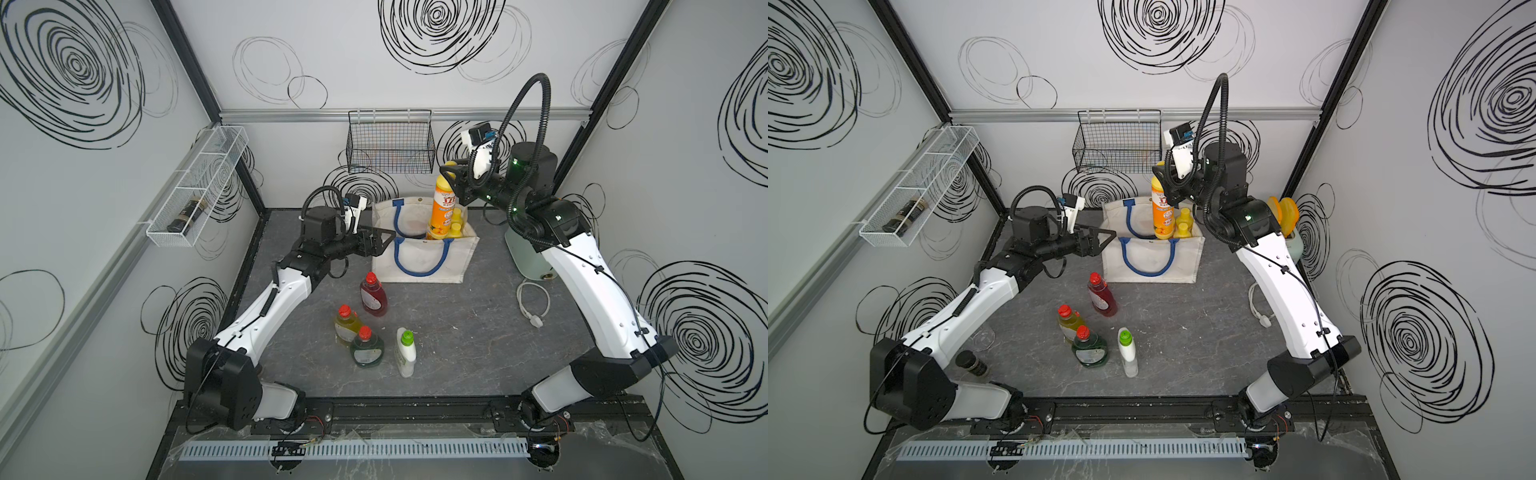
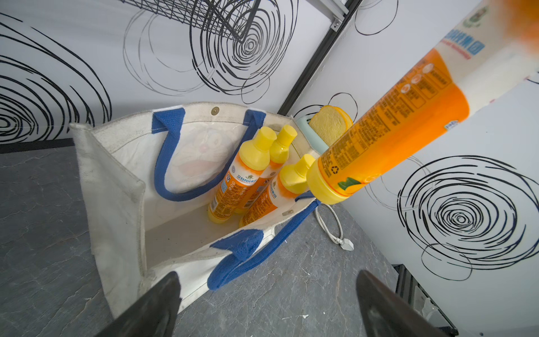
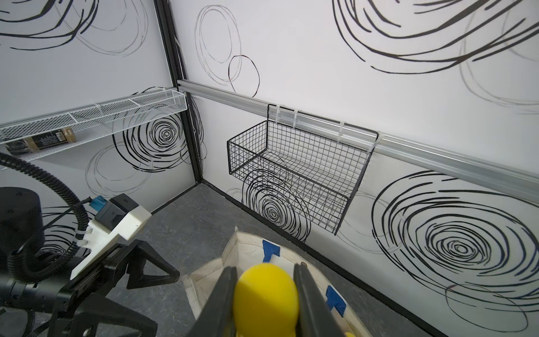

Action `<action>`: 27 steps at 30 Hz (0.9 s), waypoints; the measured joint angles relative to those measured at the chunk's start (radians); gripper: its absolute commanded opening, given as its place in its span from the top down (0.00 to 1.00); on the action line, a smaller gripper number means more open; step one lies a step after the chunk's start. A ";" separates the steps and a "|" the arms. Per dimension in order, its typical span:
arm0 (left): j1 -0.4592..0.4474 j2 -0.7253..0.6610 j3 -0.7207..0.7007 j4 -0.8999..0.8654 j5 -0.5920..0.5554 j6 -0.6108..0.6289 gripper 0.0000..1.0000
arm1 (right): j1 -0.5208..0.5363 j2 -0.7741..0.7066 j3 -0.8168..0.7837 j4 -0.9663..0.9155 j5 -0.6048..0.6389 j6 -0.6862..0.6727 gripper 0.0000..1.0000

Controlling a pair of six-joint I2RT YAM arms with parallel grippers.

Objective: Pack dish soap into the shopping bag
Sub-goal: Place the bottle of dish soap in the shopping bag.

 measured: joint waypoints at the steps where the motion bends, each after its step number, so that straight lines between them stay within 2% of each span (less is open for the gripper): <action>1: 0.000 0.000 0.000 0.000 0.000 0.000 0.04 | -0.004 0.003 0.000 0.001 0.000 0.000 1.00; 16: 0.003 -0.013 -0.005 0.000 0.001 -0.001 0.04 | -0.057 0.042 -0.057 0.055 -0.017 0.002 1.00; 27: 0.003 -0.013 -0.006 0.001 0.006 -0.008 0.04 | -0.090 0.042 -0.230 0.153 -0.053 0.011 1.00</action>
